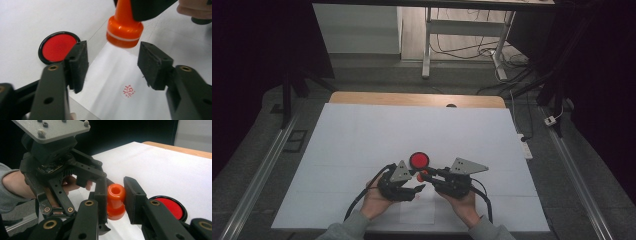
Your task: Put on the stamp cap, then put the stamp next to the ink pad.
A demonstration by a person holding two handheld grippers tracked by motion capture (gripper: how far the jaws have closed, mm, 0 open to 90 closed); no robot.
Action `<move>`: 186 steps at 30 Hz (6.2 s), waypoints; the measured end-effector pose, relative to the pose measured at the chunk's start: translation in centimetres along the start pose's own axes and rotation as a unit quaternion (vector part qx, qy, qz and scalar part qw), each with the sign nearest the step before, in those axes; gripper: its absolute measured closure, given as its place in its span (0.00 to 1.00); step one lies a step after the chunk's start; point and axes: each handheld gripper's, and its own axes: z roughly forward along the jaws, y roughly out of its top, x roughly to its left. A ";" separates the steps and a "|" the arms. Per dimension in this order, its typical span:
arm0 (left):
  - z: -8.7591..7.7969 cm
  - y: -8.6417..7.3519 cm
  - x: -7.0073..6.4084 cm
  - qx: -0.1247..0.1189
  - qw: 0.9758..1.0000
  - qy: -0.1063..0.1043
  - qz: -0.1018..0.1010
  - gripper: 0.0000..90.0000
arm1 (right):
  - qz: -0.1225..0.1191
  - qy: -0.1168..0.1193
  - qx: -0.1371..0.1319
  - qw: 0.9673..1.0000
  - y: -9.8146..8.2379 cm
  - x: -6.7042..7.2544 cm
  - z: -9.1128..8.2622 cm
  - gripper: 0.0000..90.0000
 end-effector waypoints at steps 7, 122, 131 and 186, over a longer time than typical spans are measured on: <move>-0.8 -0.3 0.5 -0.001 1.000 0.010 -0.005 0.36 | -0.004 -0.007 -0.006 1.000 0.3 -0.3 -0.4 0.81; -9.8 -10.0 5.1 0.020 0.992 0.081 -0.099 0.32 | -0.030 -0.151 0.153 0.976 -2.0 -7.9 3.5 0.80; -9.8 -10.0 5.1 0.020 0.992 0.082 -0.098 0.32 | -0.026 -0.150 0.152 0.977 -2.0 -7.9 3.4 0.74; -10.2 -10.7 5.8 0.012 0.990 0.083 -0.115 0.32 | -0.050 -0.152 0.132 0.978 -3.3 -4.1 -7.8 0.54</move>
